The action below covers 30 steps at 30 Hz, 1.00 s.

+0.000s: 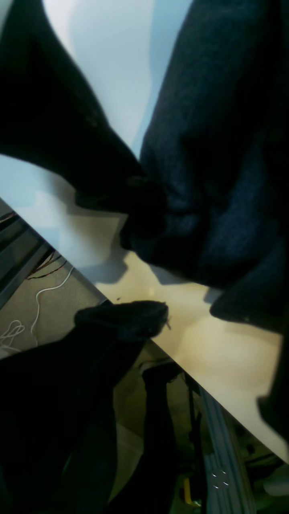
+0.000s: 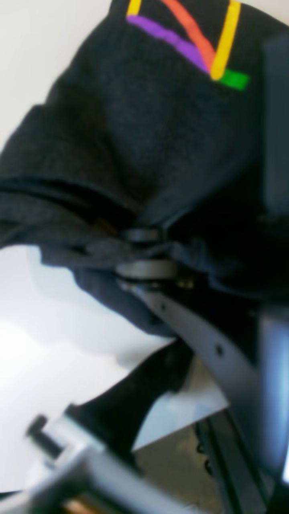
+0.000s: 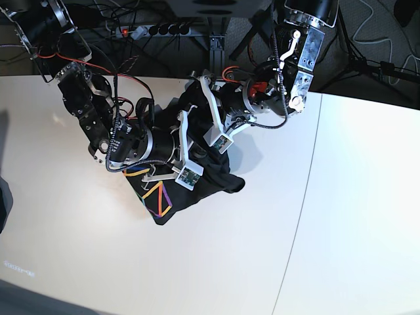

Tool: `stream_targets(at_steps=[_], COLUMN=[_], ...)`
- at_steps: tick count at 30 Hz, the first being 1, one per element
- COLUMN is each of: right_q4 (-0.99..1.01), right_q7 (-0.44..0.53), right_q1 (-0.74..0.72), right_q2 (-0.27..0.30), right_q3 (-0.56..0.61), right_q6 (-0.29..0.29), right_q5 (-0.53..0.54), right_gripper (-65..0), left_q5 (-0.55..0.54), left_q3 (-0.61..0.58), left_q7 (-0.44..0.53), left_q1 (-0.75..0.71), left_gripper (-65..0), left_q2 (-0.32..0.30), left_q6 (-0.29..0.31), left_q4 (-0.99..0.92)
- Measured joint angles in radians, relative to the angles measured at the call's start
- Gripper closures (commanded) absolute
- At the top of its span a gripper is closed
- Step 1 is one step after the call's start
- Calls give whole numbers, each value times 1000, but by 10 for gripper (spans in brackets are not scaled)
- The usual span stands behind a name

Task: Fold the T-shirt properly
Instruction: 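Lift the left-held end and fold it over onto the strip's middle, then fold the right-held end over onto the stack toward the left gripper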

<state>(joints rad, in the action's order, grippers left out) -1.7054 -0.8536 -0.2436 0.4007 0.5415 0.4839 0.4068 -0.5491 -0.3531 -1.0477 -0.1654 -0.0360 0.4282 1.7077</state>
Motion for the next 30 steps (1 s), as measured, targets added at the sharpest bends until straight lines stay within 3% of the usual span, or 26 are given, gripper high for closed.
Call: stream_targets(at_steps=[2, 4, 11, 19, 21, 22, 24, 25, 28, 30], right_q4=[0, 0, 0, 2, 21, 39, 83, 106, 187, 238], right_q7=[4, 16, 23, 25, 28, 27, 26, 28, 100, 190], right_q1=[0, 2, -63, -179, -195, -198, -200, -200, -200, -200], right_q2=[-8, -8, -8, -6, -2, -2, -2, -2, -3, -5], right_q3=[0, 2, -17, -275, -336, -361, -396, -404, -409, -409], right_q6=[0, 0, 0, -1, -1, -1, -1, -1, 0, -1], right_q5=[28, 67, 79, 51, 55, 45, 33, 35, 2, -55], right_gripper=[-255, -370, -380, -377, -328, -255, -45, 0, 0, 0], left_q5=[0, -3, -1, -2, -1, 1, -17, -51, -90, -85], left_q3=[5, 23, 194, 293, 314, 325, 343, 343, 317, 262], left_q7=[1, 1, 3, 16, 21, 19, 20, 24, 47, 55], left_q1=[0, 0, 0, -38, -47, -55, -74, -83, -95, -95], left_gripper=[-369, -369, -369, -369, -369, -369, -369, -369, -362, -314], left_q2=[0, 1, 0, -15, -29, -35, -36, -36, -26, -28], left_q6=[0, 0, 0, 2, 2, 2, 1, 1, 1, 2], left_q4=[0, 0, 53, 170, 215, 241, 301, 332, 404, 410])
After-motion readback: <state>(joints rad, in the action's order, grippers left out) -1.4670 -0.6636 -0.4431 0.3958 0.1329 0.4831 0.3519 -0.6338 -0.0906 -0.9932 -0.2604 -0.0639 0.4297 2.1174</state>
